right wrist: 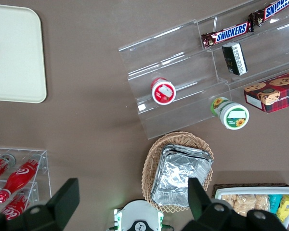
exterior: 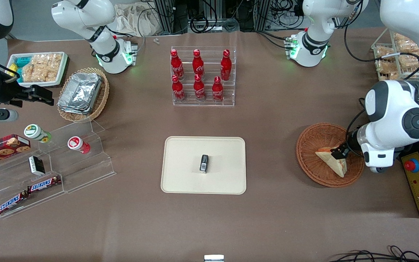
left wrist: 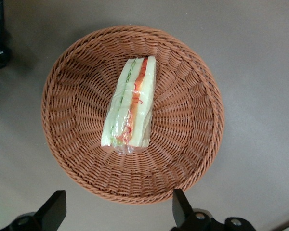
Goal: Place sandwich from basket to tray
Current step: 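Lower the open left gripper onto the sandwich and close on it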
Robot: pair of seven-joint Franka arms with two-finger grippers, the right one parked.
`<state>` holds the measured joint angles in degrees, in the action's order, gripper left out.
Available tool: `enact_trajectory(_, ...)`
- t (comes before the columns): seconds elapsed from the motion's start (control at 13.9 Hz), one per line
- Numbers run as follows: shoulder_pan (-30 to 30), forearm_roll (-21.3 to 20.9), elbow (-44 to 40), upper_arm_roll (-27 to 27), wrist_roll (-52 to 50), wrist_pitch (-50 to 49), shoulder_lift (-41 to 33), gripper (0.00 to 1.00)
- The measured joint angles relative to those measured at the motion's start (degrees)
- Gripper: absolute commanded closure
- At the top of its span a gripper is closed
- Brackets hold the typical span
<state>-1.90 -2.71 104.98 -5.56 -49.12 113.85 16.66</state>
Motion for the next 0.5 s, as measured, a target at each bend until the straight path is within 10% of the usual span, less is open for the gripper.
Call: enact_trajectory(0.5, -0.05, -0.23, 10.33, 1.65, -0.01, 16.86, 2.0, 0.01)
